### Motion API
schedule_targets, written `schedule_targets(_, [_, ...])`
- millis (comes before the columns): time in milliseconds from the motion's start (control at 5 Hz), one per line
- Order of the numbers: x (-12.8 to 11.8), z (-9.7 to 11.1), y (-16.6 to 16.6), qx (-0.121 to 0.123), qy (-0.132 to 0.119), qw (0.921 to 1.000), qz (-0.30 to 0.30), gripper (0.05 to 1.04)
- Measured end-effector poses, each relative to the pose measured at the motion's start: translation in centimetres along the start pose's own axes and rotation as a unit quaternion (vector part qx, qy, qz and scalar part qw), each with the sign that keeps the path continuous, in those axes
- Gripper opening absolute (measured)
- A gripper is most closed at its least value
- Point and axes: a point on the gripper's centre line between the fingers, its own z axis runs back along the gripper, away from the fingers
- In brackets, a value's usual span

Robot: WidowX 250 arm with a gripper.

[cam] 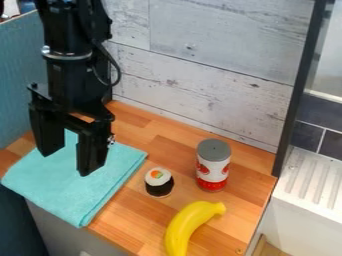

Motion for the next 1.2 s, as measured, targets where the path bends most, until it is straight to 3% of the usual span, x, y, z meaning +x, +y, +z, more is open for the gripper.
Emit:
schedule_targets(200, [-0.1, -0.4, 0.0, -0.002, 0.008, 1.0, 0.0, 1.0])
schedule_targets(600, [4.8, -0.9, -1.8, -0.001, -0.045, 0.9981, -0.041, 1.0])
schedule_targets(1000, [8.7, -3.7, -2.6, 0.023, -0.066, 0.9961, -0.054, 1.0])
schedule_targets(1200, [9.9, -5.1, -2.7, 0.022, -0.076, 0.9955, -0.053, 1.0])
